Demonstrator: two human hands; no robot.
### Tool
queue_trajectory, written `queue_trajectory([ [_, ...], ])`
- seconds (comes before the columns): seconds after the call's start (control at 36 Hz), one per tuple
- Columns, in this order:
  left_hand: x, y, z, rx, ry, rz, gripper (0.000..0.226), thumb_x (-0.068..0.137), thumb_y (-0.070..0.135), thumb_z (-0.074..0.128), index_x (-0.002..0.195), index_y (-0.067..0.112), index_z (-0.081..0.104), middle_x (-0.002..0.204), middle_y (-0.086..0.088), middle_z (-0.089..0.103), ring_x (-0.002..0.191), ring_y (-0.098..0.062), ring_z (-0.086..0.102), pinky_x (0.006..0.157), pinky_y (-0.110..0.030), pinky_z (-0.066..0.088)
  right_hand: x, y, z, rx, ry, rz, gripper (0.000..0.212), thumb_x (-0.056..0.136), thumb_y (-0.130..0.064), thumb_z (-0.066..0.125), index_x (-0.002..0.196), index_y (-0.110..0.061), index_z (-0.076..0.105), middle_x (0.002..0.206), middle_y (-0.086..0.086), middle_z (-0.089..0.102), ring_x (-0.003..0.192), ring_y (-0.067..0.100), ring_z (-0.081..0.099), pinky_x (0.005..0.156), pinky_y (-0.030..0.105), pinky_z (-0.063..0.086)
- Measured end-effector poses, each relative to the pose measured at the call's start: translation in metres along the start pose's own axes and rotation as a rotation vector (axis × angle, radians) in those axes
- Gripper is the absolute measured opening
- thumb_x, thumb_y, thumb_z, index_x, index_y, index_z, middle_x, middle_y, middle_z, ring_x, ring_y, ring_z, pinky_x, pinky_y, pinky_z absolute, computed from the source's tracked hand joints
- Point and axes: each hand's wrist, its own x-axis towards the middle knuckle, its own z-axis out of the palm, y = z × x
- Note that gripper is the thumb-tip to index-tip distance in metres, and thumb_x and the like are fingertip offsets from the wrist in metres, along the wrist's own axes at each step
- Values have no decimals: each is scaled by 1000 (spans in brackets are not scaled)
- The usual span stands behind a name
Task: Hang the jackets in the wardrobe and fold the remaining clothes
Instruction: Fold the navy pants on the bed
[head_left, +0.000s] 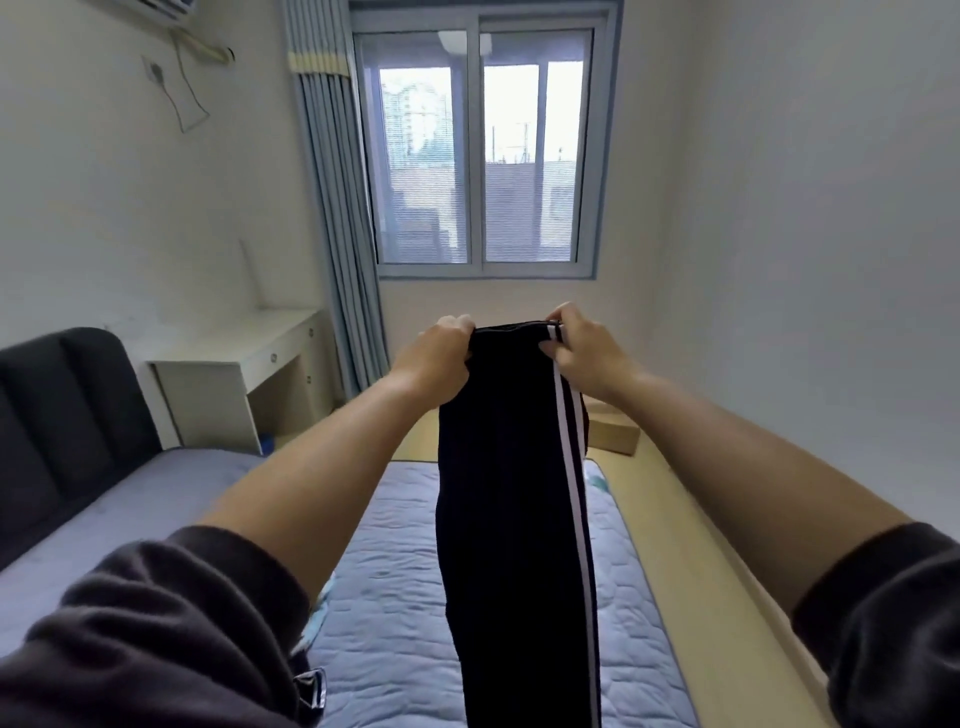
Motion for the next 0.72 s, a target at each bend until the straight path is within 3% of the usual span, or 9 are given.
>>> queue_trajectory([
  [0.19,-19,7,37,242,-183,-16,19,86,-4,45,102,5,49,104,-16,60,96,-36,61,70,-37,42,-5,21,23,-407,-240,46,25,88,-19,62,109,-10,53,106,14,62,93,31,58,71,33,43],
  [0.31,-1,4,57,302,-231,-145,27,87,-5,44,110,3,54,111,-15,63,103,-34,61,75,-36,45,11,33,48,-663,-187,18,18,86,-18,58,100,-16,46,101,9,64,94,32,62,65,32,38],
  [0.36,22,4,50,163,-155,-242,25,87,-6,42,104,1,58,109,-17,63,102,-34,61,75,-34,46,33,32,48,-522,-64,49,15,85,-8,55,90,-15,42,92,10,63,86,31,62,62,32,39],
  [0.44,59,4,22,-81,40,-319,20,86,-8,39,88,2,57,99,-18,63,92,-33,61,71,-32,45,69,25,27,-231,131,66,9,88,-3,50,91,-11,49,88,10,61,77,26,55,62,32,43],
  [0.53,90,5,-12,-200,224,-260,26,88,-7,39,95,4,62,97,-12,65,86,-24,59,69,-29,42,93,8,-6,-29,262,19,14,88,1,49,94,-10,55,85,7,58,75,23,51,62,27,37],
  [0.58,102,9,-34,-244,327,-185,28,92,-4,42,104,6,64,101,-9,65,92,-24,60,73,-24,39,100,-6,-28,71,355,-55,16,87,3,51,91,-11,55,83,3,59,74,20,52,57,22,38],
  [0.64,110,13,-54,-271,412,-104,29,94,-3,44,114,5,63,114,-11,65,105,-25,59,81,-16,37,102,-20,-48,121,424,-141,17,87,5,54,88,-12,55,91,7,63,78,19,54,65,16,40],
  [0.72,111,16,-72,-291,470,-31,30,93,-5,45,117,2,62,125,-13,61,116,-26,55,81,5,19,100,-34,-66,106,465,-219,19,86,6,56,87,-13,54,106,17,67,91,27,61,74,20,42],
])
